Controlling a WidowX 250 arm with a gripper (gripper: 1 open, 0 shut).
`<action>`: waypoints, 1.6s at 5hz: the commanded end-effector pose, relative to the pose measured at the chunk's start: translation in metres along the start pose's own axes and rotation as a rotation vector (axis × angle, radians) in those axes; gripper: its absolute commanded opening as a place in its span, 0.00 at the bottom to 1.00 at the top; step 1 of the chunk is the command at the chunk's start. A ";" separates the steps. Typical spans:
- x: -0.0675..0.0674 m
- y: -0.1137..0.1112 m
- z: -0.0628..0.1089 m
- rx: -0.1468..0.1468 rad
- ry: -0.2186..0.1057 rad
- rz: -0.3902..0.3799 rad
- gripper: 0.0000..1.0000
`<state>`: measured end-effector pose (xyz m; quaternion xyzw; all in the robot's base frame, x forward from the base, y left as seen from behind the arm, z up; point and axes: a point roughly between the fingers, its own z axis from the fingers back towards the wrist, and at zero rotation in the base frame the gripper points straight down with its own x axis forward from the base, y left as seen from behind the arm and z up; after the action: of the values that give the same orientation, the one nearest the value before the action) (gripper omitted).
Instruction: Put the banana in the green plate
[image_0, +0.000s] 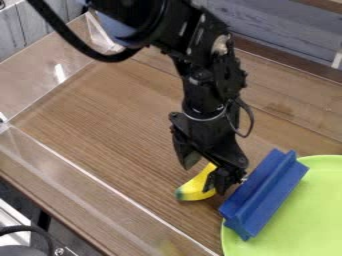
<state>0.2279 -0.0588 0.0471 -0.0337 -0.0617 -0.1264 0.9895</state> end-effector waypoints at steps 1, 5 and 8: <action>0.003 -0.002 -0.003 -0.007 -0.027 -0.005 1.00; 0.006 0.002 -0.005 -0.008 -0.040 0.011 0.00; 0.007 0.005 0.001 -0.005 -0.024 0.011 0.00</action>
<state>0.2249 -0.0557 0.0382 -0.0375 -0.0492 -0.1223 0.9906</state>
